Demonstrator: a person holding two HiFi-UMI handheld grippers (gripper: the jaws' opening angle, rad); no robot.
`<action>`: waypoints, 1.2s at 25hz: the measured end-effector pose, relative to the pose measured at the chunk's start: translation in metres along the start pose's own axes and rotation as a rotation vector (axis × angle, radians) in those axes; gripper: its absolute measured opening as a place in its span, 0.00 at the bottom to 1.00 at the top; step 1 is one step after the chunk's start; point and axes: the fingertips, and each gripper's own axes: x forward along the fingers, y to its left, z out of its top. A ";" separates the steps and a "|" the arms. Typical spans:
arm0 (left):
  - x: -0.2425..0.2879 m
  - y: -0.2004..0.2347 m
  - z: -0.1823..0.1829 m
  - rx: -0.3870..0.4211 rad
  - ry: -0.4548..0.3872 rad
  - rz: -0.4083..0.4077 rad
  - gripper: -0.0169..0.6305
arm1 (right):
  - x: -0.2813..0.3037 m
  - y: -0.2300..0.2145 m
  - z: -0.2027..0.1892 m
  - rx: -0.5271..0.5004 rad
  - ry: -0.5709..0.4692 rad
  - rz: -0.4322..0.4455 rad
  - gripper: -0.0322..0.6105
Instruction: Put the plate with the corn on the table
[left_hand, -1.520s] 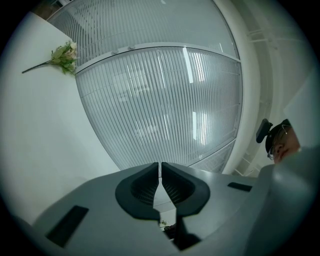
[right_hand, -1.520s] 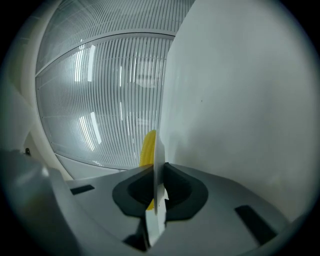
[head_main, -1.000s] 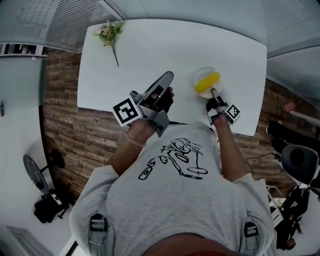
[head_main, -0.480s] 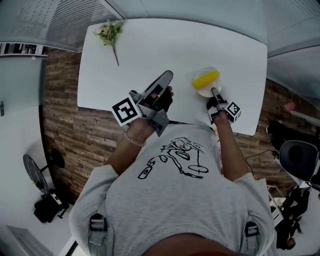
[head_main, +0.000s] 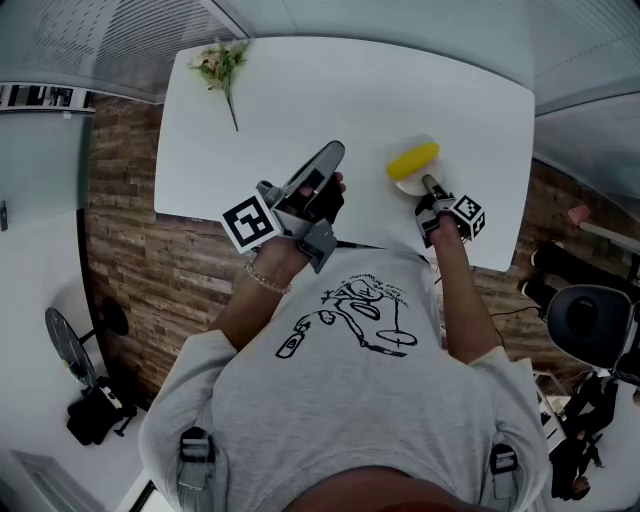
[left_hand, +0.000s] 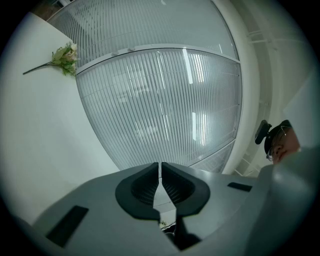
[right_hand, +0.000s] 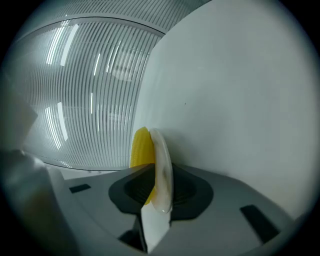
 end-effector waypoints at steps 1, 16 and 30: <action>0.000 0.000 0.000 0.001 -0.001 0.000 0.07 | -0.001 0.000 0.000 -0.003 0.005 -0.009 0.21; 0.000 -0.001 -0.001 -0.003 0.002 -0.010 0.07 | -0.010 0.001 -0.016 -0.044 0.119 -0.141 0.37; 0.000 0.002 -0.002 -0.002 0.005 -0.005 0.08 | -0.004 0.014 -0.024 -0.124 0.159 -0.186 0.69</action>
